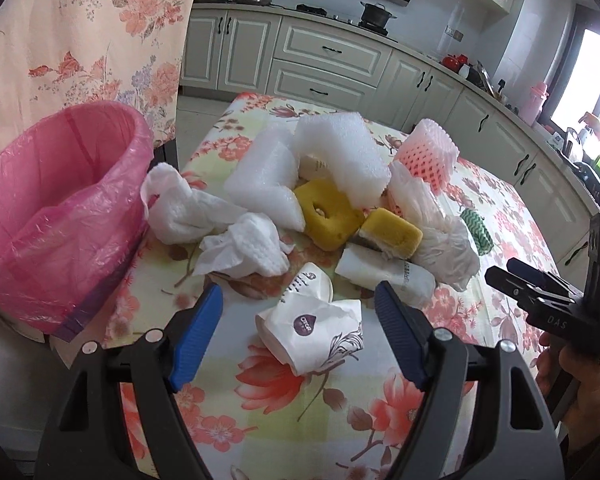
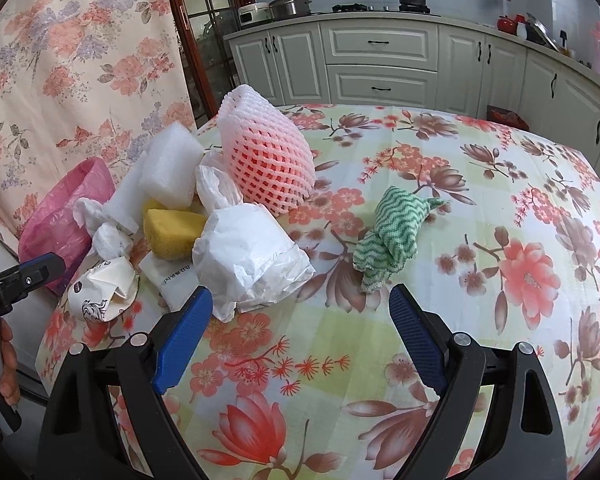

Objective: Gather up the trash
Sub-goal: 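Grasp the white paper cup with the left gripper while the right grasps the green striped cloth, then carry the paper cup and striped cloth to the wastebasket with both grippers, then open both grippers over the wastebasket, releasing the cup and cloth, then move both tools back over the trash pile on the table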

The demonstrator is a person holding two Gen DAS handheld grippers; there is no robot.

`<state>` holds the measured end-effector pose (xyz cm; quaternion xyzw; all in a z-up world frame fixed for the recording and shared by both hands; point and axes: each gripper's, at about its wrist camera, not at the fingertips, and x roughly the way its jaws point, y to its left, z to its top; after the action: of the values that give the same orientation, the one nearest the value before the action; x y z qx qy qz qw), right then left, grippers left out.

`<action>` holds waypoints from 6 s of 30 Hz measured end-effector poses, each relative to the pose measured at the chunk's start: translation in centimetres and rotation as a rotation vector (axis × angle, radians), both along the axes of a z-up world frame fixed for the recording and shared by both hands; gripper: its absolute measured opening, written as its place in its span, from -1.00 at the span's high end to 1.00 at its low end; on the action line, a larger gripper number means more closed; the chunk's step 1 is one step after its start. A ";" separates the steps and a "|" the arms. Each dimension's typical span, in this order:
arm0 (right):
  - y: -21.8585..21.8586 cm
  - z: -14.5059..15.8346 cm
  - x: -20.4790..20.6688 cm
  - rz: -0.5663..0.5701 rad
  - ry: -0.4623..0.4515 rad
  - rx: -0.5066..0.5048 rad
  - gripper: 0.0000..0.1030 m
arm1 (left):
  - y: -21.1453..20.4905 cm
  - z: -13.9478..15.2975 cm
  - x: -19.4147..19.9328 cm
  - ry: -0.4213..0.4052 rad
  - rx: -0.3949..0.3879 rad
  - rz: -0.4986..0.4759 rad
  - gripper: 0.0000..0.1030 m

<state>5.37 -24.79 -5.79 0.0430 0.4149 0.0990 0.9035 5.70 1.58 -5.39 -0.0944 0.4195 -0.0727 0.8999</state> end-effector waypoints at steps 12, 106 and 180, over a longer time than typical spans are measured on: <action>-1.4 -0.4 0.9 -0.024 0.006 -0.002 -0.64 | -1.7 -2.9 0.9 0.100 0.015 -0.021 -0.64; 32.0 11.0 7.0 0.593 -0.179 -0.015 0.62 | 21.8 10.3 -3.5 -0.297 0.058 0.425 -0.14; 4.5 5.4 3.8 0.040 -0.071 -0.018 -0.44 | 9.4 7.9 1.4 -0.208 0.031 0.181 -0.39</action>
<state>9.19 -20.24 -0.41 0.0232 0.3840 0.1146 0.9159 7.11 10.97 2.51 -0.1101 0.3147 0.0059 0.9428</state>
